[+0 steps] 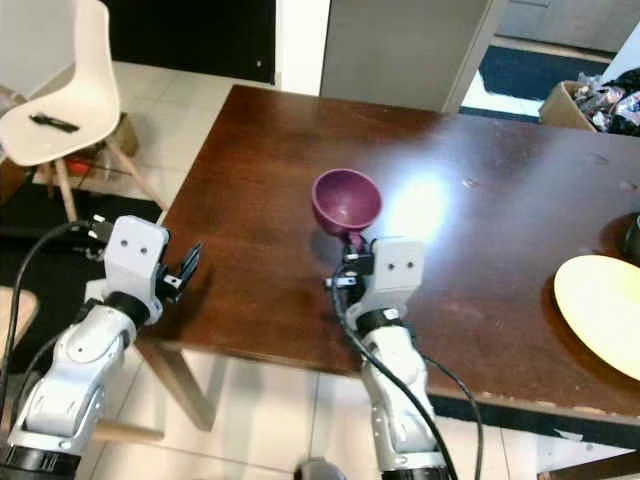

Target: Setting the table

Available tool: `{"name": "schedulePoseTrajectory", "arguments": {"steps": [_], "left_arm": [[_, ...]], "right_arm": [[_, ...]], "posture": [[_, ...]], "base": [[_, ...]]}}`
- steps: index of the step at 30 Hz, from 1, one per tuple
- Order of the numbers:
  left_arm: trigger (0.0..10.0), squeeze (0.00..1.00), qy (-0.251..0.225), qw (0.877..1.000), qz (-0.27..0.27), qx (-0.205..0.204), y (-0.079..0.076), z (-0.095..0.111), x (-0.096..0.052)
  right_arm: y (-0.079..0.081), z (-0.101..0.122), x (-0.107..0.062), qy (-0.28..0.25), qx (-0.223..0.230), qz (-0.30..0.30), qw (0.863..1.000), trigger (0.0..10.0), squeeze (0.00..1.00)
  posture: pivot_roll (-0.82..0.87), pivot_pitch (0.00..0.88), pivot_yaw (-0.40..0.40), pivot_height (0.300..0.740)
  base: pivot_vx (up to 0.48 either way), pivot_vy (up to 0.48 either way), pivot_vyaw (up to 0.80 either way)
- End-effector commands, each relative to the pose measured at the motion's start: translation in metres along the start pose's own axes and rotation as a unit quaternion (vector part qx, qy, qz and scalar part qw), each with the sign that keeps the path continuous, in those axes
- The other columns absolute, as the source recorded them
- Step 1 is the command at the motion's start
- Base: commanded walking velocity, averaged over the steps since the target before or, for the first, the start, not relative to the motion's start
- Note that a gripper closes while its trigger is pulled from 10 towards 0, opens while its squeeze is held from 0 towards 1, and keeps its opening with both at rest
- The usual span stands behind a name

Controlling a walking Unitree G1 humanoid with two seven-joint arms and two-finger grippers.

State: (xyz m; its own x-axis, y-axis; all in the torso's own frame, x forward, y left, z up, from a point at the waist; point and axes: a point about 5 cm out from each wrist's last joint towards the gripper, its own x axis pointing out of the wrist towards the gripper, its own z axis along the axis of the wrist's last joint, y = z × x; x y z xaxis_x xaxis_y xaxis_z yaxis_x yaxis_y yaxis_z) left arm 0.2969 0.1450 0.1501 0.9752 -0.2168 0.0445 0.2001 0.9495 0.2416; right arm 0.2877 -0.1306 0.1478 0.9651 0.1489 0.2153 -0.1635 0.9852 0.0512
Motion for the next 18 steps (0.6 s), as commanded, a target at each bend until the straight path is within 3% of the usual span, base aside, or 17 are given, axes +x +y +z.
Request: {"name": "schedulePoseTrajectory", "arguments": {"steps": [1,10,18], "left_arm": [[10.0,0.00,0.005,1.000,-0.011,-0.002,-0.0057,-0.0036,0.0015],[10.0,0.00,0.001,1.000,-0.006,-0.004,-0.0036,-0.0033,0.0047],[10.0,0.00,-0.003,1.000,-0.009,-0.014,-0.0127,-0.0014,0.0066]], "right_arm": [[-0.0059,-0.0030,-0.0007,0.003,-0.003,-0.010,1.000,10.0,0.00],[-0.0029,-0.0055,0.0030,0.003,-0.005,-0.004,1.000,10.0,0.00],[-0.0022,-0.0061,0.0023,0.007,-0.010,0.005,1.000,10.0,0.00]], "posture": [[-0.13,0.000,0.061,0.740],[-0.13,0.000,0.071,0.740],[-0.13,0.000,0.053,0.740]], "base": [[-0.330,0.000,0.00],[-0.330,0.000,0.00],[-0.330,0.000,0.00]]}}
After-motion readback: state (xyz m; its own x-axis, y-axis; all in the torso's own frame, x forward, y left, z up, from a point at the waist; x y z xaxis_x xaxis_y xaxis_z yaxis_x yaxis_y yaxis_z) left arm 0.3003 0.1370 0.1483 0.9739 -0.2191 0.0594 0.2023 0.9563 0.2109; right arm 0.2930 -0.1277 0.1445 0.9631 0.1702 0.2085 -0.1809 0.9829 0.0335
